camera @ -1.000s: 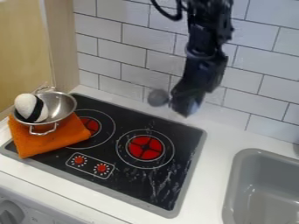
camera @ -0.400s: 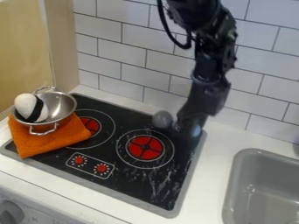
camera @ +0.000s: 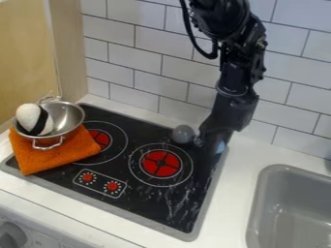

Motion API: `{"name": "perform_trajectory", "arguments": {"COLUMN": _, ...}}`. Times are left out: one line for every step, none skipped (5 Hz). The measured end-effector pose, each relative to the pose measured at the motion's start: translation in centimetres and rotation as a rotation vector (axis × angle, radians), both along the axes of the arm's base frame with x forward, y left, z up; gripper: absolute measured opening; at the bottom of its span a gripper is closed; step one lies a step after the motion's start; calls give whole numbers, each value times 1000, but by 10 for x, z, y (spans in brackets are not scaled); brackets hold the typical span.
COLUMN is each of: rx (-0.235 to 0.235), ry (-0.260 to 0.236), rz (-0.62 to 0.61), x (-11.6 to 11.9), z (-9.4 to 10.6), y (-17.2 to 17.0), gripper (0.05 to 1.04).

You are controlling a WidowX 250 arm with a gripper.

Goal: Move the spoon to the right end of the stove

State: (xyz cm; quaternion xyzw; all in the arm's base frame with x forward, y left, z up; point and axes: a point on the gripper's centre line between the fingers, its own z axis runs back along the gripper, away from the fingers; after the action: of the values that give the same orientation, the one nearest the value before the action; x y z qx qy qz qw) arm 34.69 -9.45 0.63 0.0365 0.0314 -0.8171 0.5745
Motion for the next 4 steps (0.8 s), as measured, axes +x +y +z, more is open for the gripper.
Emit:
{"name": "perform_trajectory", "arguments": {"rx": 6, "ry": 38, "rz": 12, "x": -2, "z": 0, "y": 0, "gripper": 778}}
{"name": "perform_trajectory", "arguments": {"rx": 8, "ry": 44, "rz": 32, "x": -3, "z": 0, "y": 1, "gripper": 1006}}
{"name": "perform_trajectory", "arguments": {"rx": 1, "ry": 53, "rz": 43, "x": -3, "z": 0, "y": 3, "gripper": 1007}}
{"name": "perform_trajectory", "arguments": {"rx": -25, "ry": 20, "rz": 49, "x": 0, "z": 14, "y": 2, "gripper": 999}}
